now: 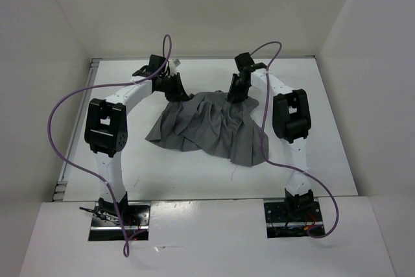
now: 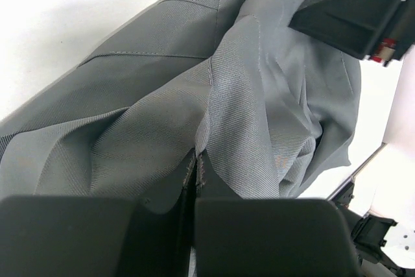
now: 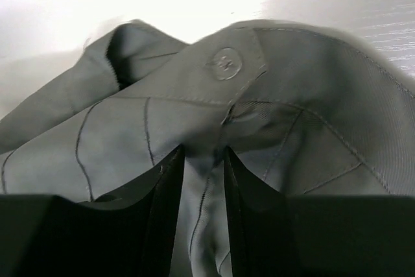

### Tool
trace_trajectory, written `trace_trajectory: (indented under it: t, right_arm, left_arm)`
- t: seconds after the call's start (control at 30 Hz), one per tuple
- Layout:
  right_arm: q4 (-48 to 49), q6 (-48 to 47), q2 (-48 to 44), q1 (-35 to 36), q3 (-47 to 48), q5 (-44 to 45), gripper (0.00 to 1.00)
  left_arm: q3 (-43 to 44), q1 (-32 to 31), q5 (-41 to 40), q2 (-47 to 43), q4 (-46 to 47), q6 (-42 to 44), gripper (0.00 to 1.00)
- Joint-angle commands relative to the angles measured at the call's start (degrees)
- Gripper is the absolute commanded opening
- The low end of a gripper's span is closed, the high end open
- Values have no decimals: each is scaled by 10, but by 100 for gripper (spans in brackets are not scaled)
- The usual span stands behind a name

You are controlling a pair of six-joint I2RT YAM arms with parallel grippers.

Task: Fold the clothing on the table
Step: Flatten the skirt out

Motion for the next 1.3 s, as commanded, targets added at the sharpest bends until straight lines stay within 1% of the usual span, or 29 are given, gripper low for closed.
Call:
trace_trajectory:
  t: [0.0, 0.1, 0.17, 0.23, 0.37, 0.43, 0.5, 0.57, 0.6, 0.67, 0.7, 0.73, 0.77, 0.8, 0.83, 0.9, 0.93, 1.0, 1.03, 1.07, 1.17, 1.2, 1.27]
  right_arm:
    - [-2, 11, 12, 4, -8, 21, 36]
    - [-8, 16, 18, 9, -8, 27, 35]
    - [-3, 16, 6, 9, -19, 44, 35]
    - [-3, 16, 6, 9, -27, 51, 31]
    - [-3, 6, 14, 9, -22, 32, 0]
    - [2, -1, -4, 9, -22, 21, 0]
    - [15, -7, -50, 14, -6, 21, 0]
    - [-12, -19, -86, 14, 82, 26, 0]
    - [-27, -24, -93, 14, 83, 26, 0]
    - [-77, -35, -106, 14, 221, 4, 0]
    - [-94, -44, -106, 14, 222, -5, 0]
    - [-132, -45, -106, 20, 299, -24, 0]
    - [-153, -53, -99, 20, 342, -34, 0]
    - [-177, -53, -77, 20, 440, -48, 0]
    - [-192, -61, -65, 26, 486, -71, 0]
    - [-178, -56, -85, 26, 475, -111, 0]
    - [-178, -56, -90, 26, 488, -120, 0]
    - [-173, -56, -101, 26, 483, -137, 0]
    - [-173, -62, -109, 26, 483, -137, 0]
    - [-173, -62, -109, 31, 476, -137, 0]
    - [-180, -74, -123, 31, 455, -123, 0]
    - [-180, -74, -129, 39, 440, -108, 0]
    - [-198, -86, -138, 48, 409, -91, 0]
  left_arm:
    - [0, -1, 18, -35, 6, 7, 0]
    - [0, -1, 18, -35, 6, 7, 0]
    - [0, -1, 18, -35, 6, 7, 0]
    - [0, -1, 18, -30, 6, 7, 0]
    - [5, -1, 29, -20, 6, 7, 0]
    - [11, -1, 29, -20, 6, 2, 0]
    - [27, 6, 37, -27, 6, 2, 0]
    - [56, 11, 55, -45, -1, 2, 0]
    - [67, 16, 55, -51, -6, 2, 0]
    - [102, 28, 68, -73, -14, 2, 0]
    - [113, 35, 68, -82, -21, 2, 0]
    - [122, 42, 76, -91, -26, 7, 0]
    - [132, 50, 82, -99, -26, 7, 0]
    - [146, 57, 100, -114, -31, 7, 0]
    - [152, 76, 111, -122, -32, 7, 0]
    - [152, 93, 135, -144, -32, 7, 0]
    - [147, 104, 155, -151, -32, 17, 4]
    - [129, 104, 190, -165, -40, 35, 22]
    - [116, 104, 200, -166, -46, 53, 29]
    - [75, 104, 211, -173, -46, 58, 46]
    - [-11, 93, 224, -188, -17, 63, 61]
    - [-72, 84, 230, -194, -6, 56, 70]
    - [-126, 78, 230, -201, 21, 49, 73]
